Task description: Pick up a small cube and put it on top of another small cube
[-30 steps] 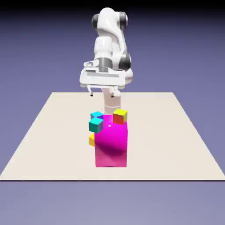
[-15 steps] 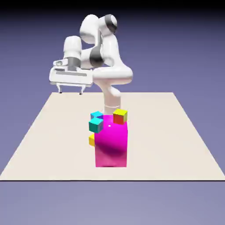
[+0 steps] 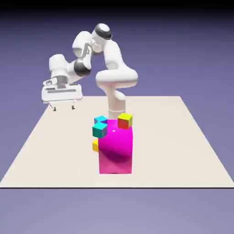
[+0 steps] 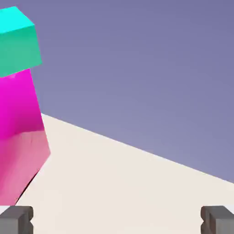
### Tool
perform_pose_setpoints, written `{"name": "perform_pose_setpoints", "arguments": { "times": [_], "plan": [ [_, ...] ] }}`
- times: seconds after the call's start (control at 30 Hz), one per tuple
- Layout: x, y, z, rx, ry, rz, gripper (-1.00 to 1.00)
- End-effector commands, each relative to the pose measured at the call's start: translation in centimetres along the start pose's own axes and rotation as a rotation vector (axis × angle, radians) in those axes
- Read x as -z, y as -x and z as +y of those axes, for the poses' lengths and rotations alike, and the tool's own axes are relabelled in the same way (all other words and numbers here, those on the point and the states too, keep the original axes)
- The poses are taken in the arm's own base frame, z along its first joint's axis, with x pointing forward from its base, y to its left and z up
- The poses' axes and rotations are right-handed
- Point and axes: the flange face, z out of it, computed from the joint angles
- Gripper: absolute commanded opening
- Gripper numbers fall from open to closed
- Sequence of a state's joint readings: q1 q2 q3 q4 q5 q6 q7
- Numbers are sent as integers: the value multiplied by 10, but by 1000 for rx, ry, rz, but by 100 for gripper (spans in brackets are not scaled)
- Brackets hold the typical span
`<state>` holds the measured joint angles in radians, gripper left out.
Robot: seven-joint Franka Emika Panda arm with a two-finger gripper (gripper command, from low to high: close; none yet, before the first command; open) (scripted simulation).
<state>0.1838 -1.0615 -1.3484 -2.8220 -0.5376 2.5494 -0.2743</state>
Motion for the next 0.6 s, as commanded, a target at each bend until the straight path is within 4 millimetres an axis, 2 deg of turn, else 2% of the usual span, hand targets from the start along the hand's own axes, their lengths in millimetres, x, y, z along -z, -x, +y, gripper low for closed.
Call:
{"name": "perform_pose_setpoints", "arguments": {
  "times": [0.0, 0.17, 0.3, 0.43, 0.57],
  "plan": [
    [-4, 7, 6, 11, -18, -8, 0],
    [-31, 46, 29, 68, -119, -47, 0],
    [-56, 78, 39, 120, -214, -72, 0],
    [-85, 112, 42, 176, -319, -89, 0],
    [-116, 145, 36, 237, -434, -97, 0]
  ]
}}
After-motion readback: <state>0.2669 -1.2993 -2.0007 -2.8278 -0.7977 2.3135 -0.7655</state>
